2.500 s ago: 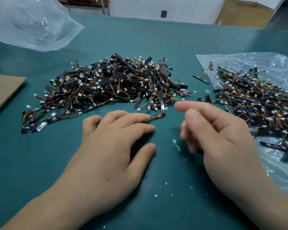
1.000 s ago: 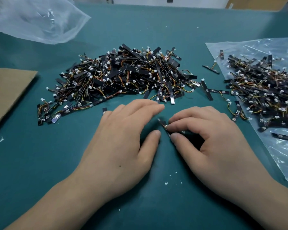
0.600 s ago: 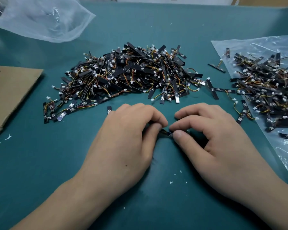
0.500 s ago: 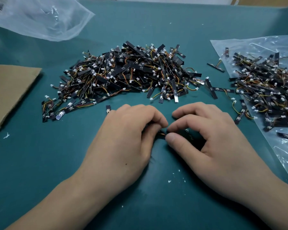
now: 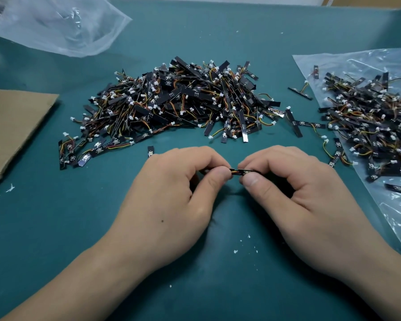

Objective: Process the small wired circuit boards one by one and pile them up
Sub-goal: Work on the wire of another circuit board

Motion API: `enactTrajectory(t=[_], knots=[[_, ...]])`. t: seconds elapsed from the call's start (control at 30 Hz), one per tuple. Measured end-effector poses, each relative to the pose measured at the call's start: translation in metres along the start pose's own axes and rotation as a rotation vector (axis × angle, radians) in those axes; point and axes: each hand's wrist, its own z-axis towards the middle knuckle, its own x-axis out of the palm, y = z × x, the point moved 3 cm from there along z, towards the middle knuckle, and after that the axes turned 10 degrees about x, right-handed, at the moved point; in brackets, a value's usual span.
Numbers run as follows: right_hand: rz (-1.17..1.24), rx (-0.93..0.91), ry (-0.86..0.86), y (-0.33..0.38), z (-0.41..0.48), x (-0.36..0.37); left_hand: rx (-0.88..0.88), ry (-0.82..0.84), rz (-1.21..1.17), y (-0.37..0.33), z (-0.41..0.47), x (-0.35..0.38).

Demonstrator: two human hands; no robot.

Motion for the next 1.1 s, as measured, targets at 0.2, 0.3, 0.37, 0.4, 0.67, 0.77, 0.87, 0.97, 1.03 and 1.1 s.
enactTrajectory(t=[0.2,0.3,0.37,0.4,0.67,0.77,0.87,0.97,1.03,1.1], knots=[[-0.016,-0.023,0.0,0.0004,0.0008,0.0009,0.007,0.026,-0.001,-0.0024,-0.0008,-0.0001],[-0.006,-0.019,0.013,-0.0001,0.0006,0.0007,0.008,0.037,0.008,-0.0029,-0.001,-0.0003],[-0.018,-0.021,0.018,0.0001,0.0003,0.0013,0.014,0.057,0.028,-0.0042,-0.0007,-0.0007],[-0.02,-0.021,0.019,0.0002,0.0002,0.0014,0.017,0.063,0.032,-0.0048,-0.0005,-0.0008],[-0.008,-0.016,0.02,0.0006,0.0005,0.0004,0.017,0.061,0.019,-0.0046,0.0005,-0.0016],[-0.012,-0.021,0.014,0.0003,0.0004,0.0007,0.021,0.052,0.015,-0.0044,-0.0001,-0.0013],[-0.028,-0.027,0.014,-0.0001,0.0007,0.0013,0.025,0.056,0.014,-0.0036,0.0003,-0.001],[-0.033,-0.035,0.019,0.0001,0.0003,0.0015,0.031,0.056,-0.003,-0.0036,-0.0001,-0.0011],[-0.018,-0.033,0.018,0.0004,0.0,0.0012,0.027,0.046,-0.016,-0.0037,-0.0002,-0.0012],[-0.008,-0.027,0.02,0.0015,-0.0003,0.0003,0.019,0.032,-0.029,-0.0033,-0.0005,-0.0012]])
